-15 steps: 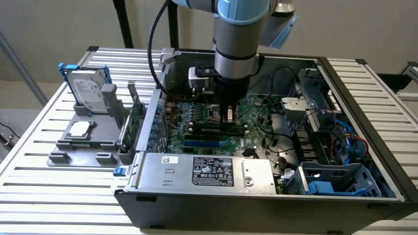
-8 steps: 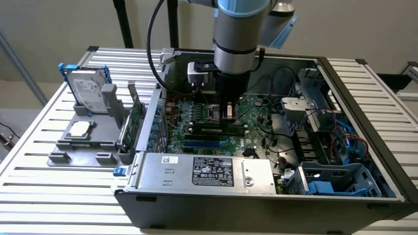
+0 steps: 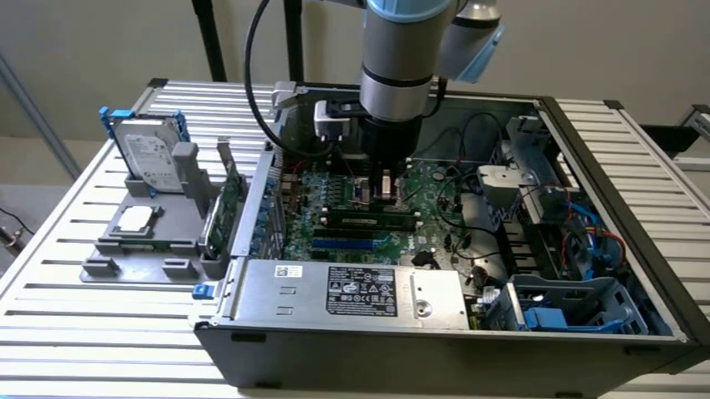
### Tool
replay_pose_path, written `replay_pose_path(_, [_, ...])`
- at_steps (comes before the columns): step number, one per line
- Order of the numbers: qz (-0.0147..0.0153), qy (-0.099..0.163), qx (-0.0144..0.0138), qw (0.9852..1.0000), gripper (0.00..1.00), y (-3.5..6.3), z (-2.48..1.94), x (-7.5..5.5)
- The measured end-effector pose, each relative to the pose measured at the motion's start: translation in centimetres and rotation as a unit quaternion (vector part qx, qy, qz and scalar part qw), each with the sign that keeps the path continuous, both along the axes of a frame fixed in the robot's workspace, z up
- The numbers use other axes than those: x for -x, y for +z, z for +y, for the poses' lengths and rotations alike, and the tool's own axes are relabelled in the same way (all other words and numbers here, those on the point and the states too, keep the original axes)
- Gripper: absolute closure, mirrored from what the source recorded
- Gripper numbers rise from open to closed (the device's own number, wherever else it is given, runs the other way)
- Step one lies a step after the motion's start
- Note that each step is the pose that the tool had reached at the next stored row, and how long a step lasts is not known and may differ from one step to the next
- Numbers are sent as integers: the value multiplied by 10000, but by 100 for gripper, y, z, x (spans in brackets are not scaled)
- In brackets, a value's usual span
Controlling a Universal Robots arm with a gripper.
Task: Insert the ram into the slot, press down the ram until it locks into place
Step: 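Insert the ram into the slot, then press down the ram until it locks into place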
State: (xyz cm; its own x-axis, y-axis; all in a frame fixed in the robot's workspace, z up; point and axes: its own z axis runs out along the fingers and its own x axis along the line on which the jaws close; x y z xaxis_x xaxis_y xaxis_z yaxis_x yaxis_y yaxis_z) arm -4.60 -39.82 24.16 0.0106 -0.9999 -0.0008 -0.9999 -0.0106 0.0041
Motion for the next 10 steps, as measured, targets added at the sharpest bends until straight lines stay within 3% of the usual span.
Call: replay_pose_path(10, [1,0,1,10000,89,-2,0,0])
